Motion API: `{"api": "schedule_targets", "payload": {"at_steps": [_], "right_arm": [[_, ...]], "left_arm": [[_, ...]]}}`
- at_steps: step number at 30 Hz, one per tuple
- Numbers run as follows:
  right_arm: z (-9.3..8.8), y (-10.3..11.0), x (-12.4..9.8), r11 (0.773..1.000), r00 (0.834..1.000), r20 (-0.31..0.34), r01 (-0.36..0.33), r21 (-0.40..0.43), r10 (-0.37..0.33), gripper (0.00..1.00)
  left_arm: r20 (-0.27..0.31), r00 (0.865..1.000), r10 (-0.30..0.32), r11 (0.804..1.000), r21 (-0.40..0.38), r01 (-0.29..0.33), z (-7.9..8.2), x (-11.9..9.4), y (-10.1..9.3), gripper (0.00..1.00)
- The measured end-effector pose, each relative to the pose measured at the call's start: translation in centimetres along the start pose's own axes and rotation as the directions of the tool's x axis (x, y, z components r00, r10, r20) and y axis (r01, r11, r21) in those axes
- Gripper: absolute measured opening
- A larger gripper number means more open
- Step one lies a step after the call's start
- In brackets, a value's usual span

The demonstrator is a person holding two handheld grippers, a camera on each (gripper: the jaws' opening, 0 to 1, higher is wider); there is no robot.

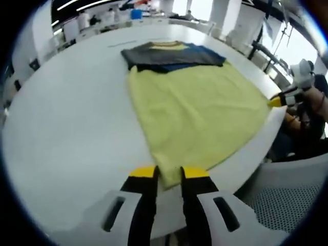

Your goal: Fold the garment on the visible template until the final outline fits inside the template.

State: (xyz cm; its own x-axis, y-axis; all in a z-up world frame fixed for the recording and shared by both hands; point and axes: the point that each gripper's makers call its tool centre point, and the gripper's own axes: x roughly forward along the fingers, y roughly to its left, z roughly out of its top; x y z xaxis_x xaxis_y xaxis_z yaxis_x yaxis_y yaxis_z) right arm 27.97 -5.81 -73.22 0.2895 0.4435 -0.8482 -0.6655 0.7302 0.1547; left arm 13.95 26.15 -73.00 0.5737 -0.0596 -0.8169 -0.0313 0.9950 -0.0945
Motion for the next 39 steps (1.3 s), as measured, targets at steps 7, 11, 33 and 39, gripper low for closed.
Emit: {"api": "schedule_targets", "payload": {"at_steps": [7, 11, 33, 39], "right_arm": [[0.0, -0.2, 0.0, 1.0, 1.0, 0.002, 0.007, 0.008, -0.007, 0.0], [0.0, -0.2, 0.1, 1.0, 1.0, 0.001, 0.008, 0.0, -0.008, 0.0], [-1.7, 1.1, -0.8, 0.999, 0.999, -0.04, -0.018, -0.051, 0.016, 0.0], [-2.3, 1.6, -1.4, 0.999, 0.999, -0.038, -0.026, -0.047, 0.024, 0.0]], "left_arm": [[-0.02, 1.0, 0.005, 1.0, -0.019, -0.005, 0.0, 0.1, 0.0, 0.07], [-0.039, 0.999, -0.016, 0.998, -0.054, 0.014, -0.3, 0.1, -0.3, 0.01], [-0.068, 0.997, -0.018, 0.998, -0.066, 0.014, -1.8, -1.9, -0.4, 0.0], [-0.085, 0.996, -0.02, 0.998, -0.066, 0.014, -2.6, -2.6, -0.4, 0.0]]}}
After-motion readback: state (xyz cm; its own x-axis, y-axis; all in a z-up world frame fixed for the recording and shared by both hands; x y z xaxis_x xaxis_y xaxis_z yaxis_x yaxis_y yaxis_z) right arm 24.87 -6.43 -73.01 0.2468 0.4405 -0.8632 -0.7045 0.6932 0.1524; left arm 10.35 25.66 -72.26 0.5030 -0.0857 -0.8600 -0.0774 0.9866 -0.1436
